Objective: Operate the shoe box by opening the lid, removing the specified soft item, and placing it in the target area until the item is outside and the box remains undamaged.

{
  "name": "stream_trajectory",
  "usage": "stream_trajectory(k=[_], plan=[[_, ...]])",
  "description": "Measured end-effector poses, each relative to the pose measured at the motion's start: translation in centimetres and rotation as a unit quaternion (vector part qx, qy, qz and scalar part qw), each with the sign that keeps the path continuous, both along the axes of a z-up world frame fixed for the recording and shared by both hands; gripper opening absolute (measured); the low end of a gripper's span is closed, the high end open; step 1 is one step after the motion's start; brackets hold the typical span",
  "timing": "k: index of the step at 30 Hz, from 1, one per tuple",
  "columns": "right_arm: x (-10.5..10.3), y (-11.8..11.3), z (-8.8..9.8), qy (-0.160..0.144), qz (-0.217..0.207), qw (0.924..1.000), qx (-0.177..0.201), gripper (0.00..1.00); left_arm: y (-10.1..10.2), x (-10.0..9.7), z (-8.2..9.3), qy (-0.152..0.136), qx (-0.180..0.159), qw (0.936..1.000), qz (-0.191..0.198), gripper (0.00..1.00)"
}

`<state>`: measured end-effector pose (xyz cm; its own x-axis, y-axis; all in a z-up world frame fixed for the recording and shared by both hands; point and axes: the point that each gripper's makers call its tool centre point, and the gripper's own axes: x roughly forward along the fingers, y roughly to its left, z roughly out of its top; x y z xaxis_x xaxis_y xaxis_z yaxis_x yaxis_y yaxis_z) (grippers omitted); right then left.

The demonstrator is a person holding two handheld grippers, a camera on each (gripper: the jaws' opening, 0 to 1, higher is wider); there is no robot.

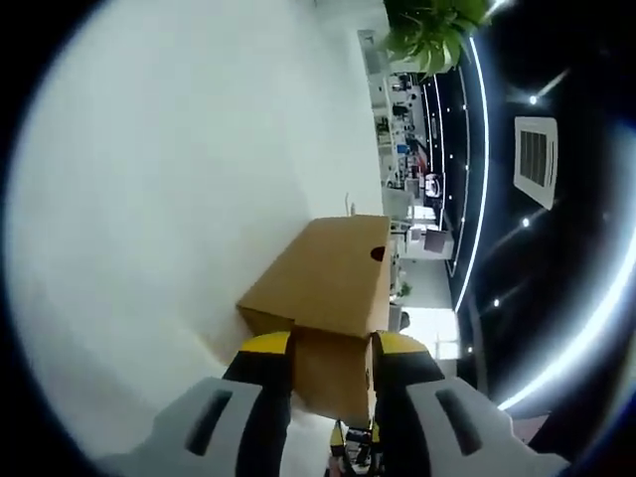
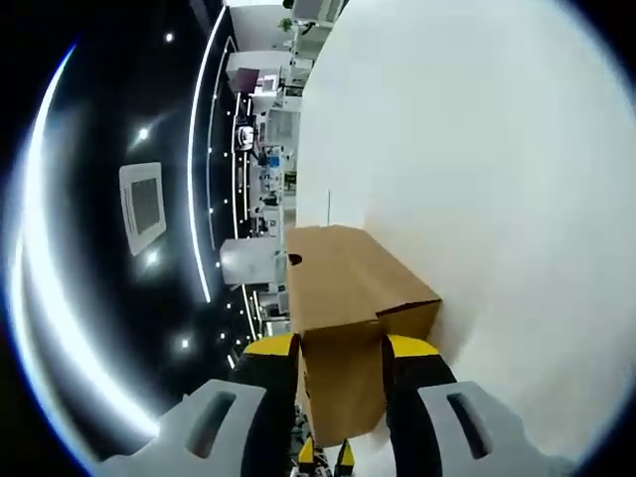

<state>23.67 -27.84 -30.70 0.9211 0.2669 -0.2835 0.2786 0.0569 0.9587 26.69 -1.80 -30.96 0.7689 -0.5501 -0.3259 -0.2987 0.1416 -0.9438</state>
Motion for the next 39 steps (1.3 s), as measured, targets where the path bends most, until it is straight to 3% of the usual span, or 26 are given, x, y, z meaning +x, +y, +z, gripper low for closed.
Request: stream_trajectory(k=[5, 17, 39], plan=[[-0.1, 0.1, 0.1, -0.005, -0.009, 0.9999, 0.007, 0.30, -0.7, -0.5, 0.5, -0.001, -0.024, 0.9997, 0.009, 0.29], [-0.1, 0.1, 0.4, -0.015, -0.011, 0.9995, 0.028, 0.27, -0.4, -0.3, 0.5, -0.004, -0.021, 0.9997, 0.014, 0.29], [-0.3, -0.1, 1.6, -0.007, -0.015, 0.9989, 0.044, 0.26, -0.4, -0.4, 1.5, 0.029, -0.032, 0.9983, 0.039, 0.28]])
